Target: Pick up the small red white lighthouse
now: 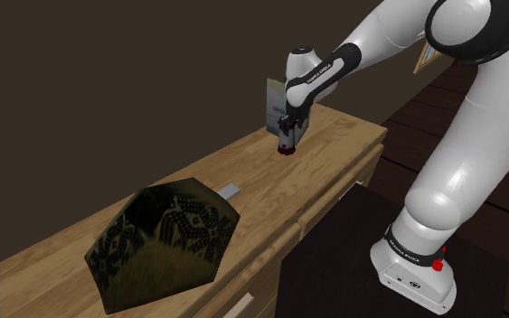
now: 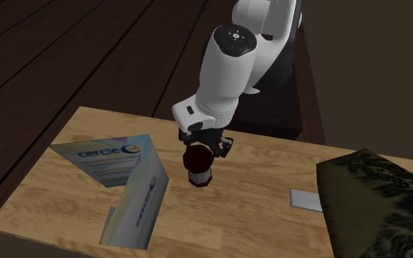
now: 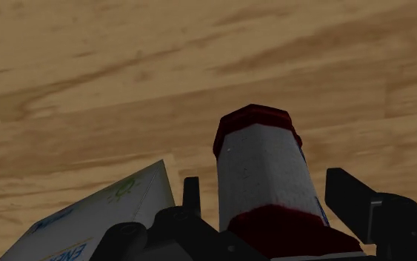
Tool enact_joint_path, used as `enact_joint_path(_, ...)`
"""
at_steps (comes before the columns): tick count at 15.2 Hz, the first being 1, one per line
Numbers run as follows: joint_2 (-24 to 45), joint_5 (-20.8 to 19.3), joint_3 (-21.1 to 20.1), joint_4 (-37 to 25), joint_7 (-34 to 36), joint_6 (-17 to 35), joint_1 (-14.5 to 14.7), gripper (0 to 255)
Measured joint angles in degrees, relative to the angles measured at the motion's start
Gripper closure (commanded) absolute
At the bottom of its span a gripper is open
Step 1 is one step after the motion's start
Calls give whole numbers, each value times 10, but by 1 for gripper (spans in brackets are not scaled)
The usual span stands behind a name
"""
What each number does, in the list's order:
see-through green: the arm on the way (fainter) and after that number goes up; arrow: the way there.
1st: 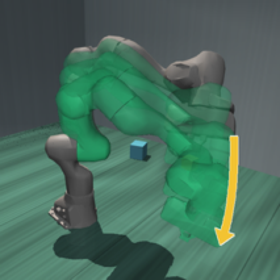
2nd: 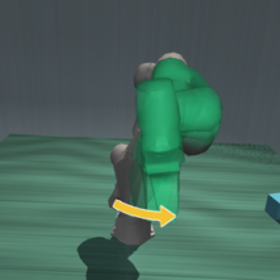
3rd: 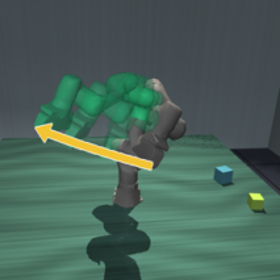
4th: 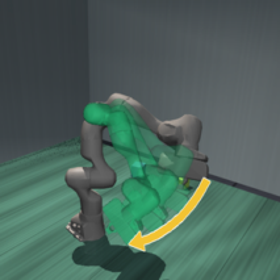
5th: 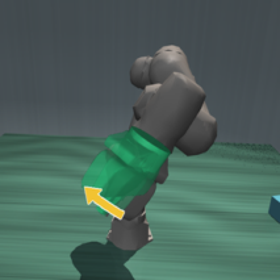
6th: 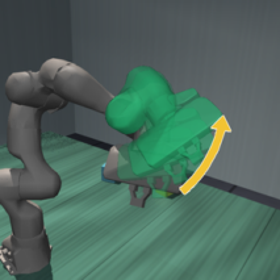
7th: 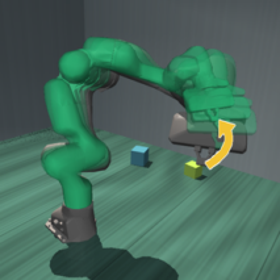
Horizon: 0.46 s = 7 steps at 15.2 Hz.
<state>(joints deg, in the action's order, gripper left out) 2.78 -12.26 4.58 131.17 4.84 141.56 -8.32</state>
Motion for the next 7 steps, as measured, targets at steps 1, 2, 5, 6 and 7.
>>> enact_joint_path(1,-5,2,0,-4,-3,-9,0,255)
enact_joint_path(2,-11,3,0,-5,-5,-16,0,255)
enact_joint_path(5,-24,6,0,-12,-9,-35,0,255)
enact_joint_path(6,-27,7,-1,-17,-9,-43,1,255)
enact_joint_path(7,-30,8,-1,-19,-10,-48,1,255)
